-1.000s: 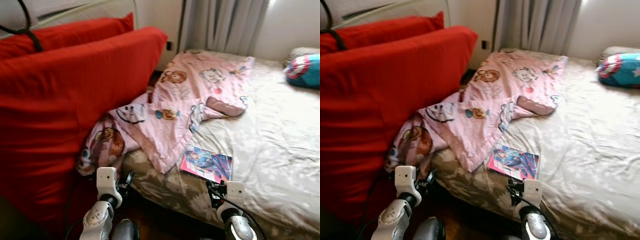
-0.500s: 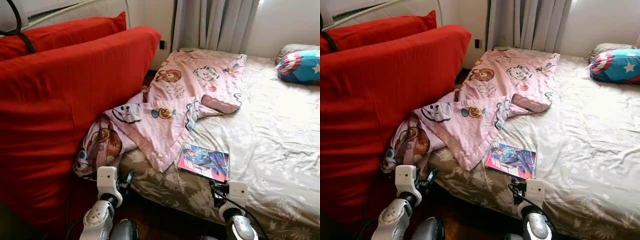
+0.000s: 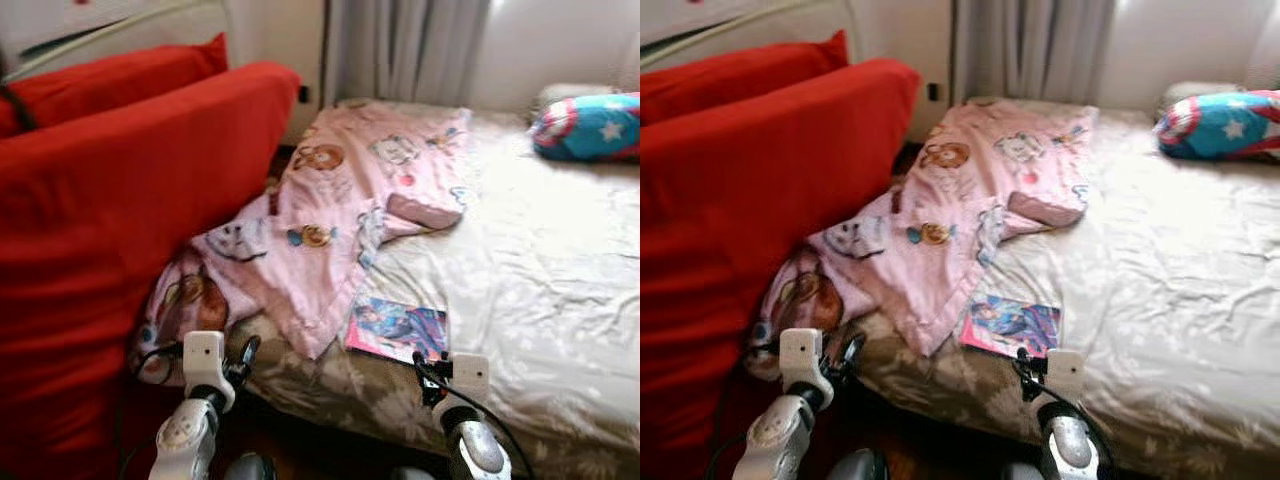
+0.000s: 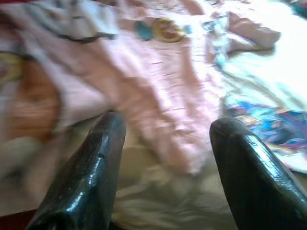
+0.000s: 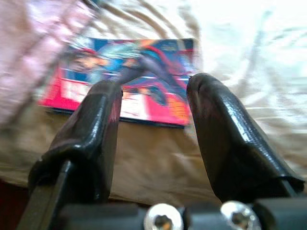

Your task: Clean up the room

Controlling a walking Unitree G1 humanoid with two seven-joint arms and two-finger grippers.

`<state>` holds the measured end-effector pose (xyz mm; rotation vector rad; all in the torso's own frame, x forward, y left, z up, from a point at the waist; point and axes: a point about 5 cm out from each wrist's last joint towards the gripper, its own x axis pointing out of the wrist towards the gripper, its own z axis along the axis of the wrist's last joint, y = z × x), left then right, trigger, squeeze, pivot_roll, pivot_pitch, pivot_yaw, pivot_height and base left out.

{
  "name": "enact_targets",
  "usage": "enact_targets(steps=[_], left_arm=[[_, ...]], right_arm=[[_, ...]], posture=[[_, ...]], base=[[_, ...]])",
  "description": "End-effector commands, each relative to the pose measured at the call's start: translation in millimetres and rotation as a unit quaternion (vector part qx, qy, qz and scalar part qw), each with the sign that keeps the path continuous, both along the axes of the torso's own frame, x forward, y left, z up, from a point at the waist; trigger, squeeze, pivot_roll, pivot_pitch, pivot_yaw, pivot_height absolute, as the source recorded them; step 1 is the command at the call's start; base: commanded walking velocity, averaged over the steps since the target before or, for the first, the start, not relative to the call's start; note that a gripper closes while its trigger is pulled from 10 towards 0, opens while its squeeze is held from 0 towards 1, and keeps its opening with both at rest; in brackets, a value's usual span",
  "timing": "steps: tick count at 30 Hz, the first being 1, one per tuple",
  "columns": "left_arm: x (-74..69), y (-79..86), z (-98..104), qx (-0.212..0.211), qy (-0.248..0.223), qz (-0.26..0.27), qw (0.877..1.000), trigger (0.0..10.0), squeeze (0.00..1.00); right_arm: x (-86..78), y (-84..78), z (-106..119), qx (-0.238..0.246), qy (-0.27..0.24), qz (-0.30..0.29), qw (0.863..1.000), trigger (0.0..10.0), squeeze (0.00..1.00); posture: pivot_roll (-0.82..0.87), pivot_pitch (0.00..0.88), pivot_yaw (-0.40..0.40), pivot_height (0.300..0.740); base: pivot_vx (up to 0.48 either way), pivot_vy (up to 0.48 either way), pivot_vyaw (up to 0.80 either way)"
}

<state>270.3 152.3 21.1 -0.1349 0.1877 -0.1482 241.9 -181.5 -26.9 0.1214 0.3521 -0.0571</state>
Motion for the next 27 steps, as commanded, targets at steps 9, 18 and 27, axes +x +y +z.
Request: enact_targets(steps=[9, 18, 27], left_arm=[[0.3, 12.8, -0.2, 0.01, 0.004, 0.014, 1.0, 10.0, 0.0], [3.2, 12.6, 3.0, 0.008, -0.002, 0.014, 1.0, 10.0, 0.0], [12.6, 20.2, 13.2, 0.041, -0.02, 0.0, 0.999, 10.0, 0.0]], right_arm=[[5.8, 15.0, 2.1, 0.013, -0.004, 0.014, 1.0, 10.0, 0.0], [6.2, 16.1, 1.0, 0.015, 0.003, 0.023, 1.0, 10.0, 0.0], [14.3, 6.7, 4.1, 0.008, 0.013, 0.004, 1.0, 10.0, 0.0]], posture=[[-0.06, 0.01, -0.015, 0.631], [-0.06, 0.019, -0.017, 0.631], [-0.05, 0.053, -0.012, 0.631]], base=[[0.323, 0.0, 0.0], [0.143, 0.0, 0.0], [0.0, 0.0, 0.0]])
